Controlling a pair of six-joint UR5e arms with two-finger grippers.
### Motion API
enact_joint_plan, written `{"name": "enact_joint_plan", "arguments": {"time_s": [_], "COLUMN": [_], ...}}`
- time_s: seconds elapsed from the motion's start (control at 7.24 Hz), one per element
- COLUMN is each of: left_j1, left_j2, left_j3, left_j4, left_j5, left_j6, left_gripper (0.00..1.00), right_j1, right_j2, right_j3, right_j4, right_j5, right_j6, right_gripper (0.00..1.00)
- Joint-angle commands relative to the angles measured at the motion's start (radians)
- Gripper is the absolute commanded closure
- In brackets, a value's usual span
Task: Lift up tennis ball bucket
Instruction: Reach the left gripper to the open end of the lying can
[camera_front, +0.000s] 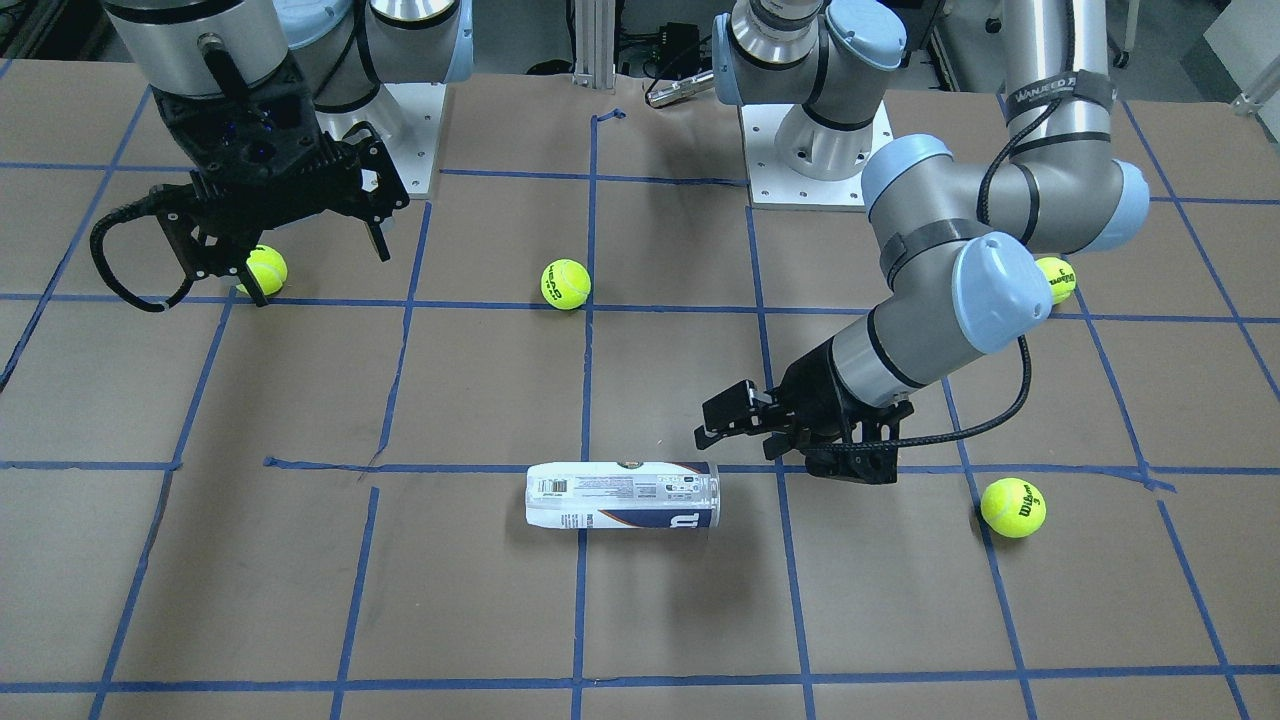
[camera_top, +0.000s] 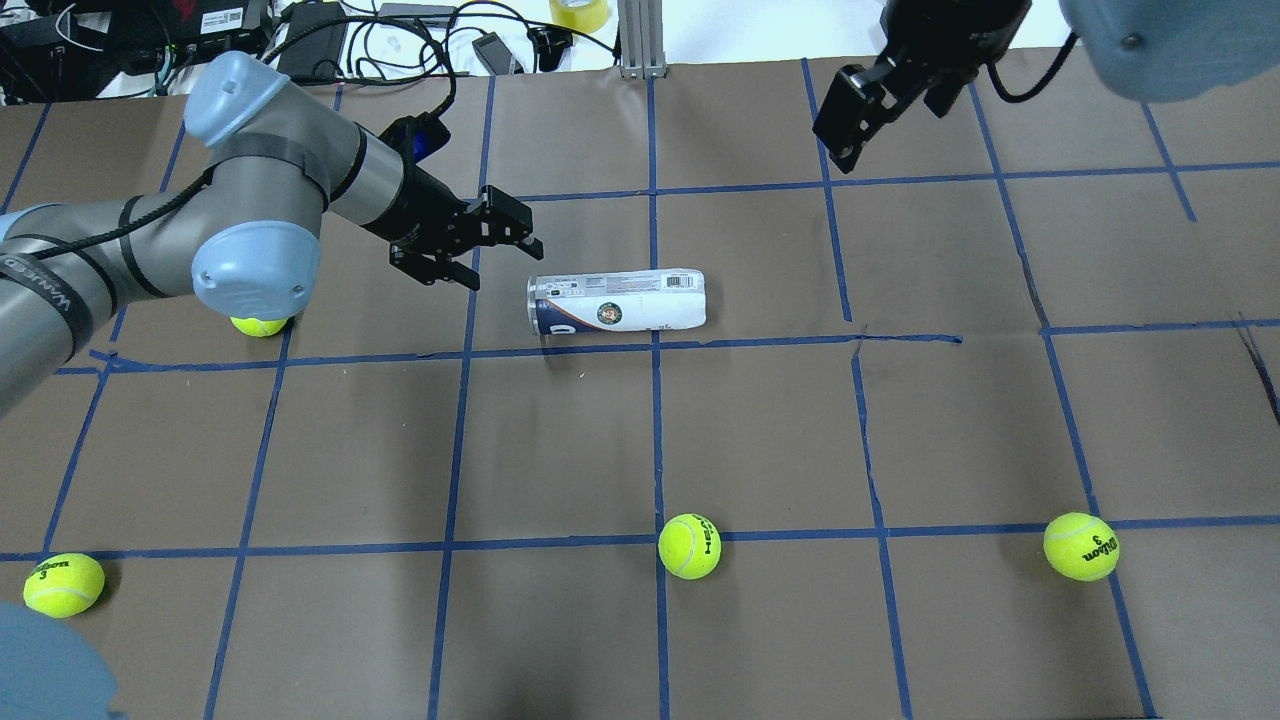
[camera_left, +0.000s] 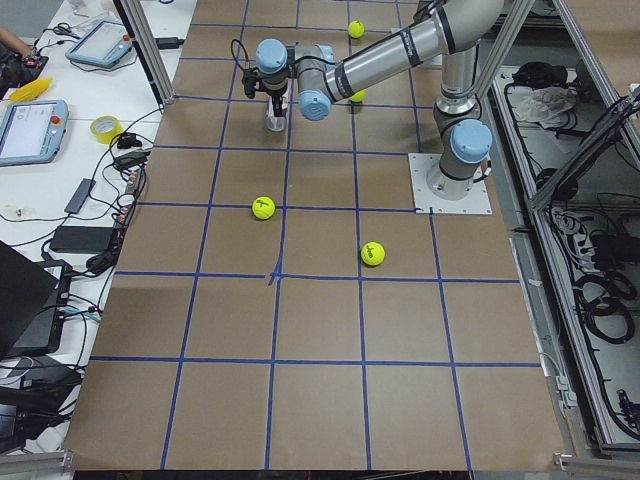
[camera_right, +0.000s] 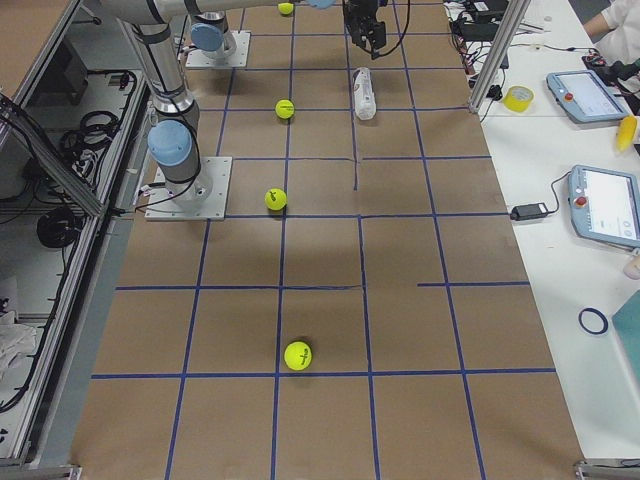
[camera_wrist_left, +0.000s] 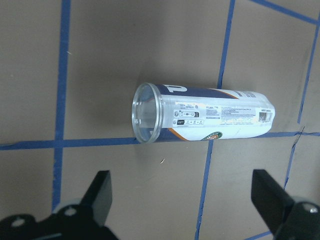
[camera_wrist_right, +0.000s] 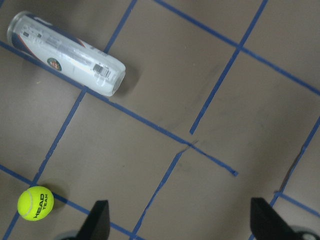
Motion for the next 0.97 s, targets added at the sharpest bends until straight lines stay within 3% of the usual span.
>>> {"name": "enact_joint_plan", "arguments": {"time_s": [0.0,0.28,0.83], "left_j1": [-0.017,-0.034,-0.061], "left_j2": [-0.08,-0.125,-0.17], "left_j3": [-0.007,-0.007,-0.004], "left_j4": [0.086,0.131,0.18], "left_j5": [-0.02,-0.022,-0.035], "left_j6": [-0.003,-0.009,-0.063], "left_gripper": [0.0,0.0,0.04], "right_j1": [-0.019,-0.025,-0.071], "right_j2": [-0.009,-0.012,-0.015], "right_j3": [0.005,0.004,0.005], "right_j4": [0.014,-0.002,-0.02], "right_j5": [0.001,-0.002,-0.008], "right_j6": [0.219,0.422,0.447], "right_gripper": [0.0,0.0,0.0]}}
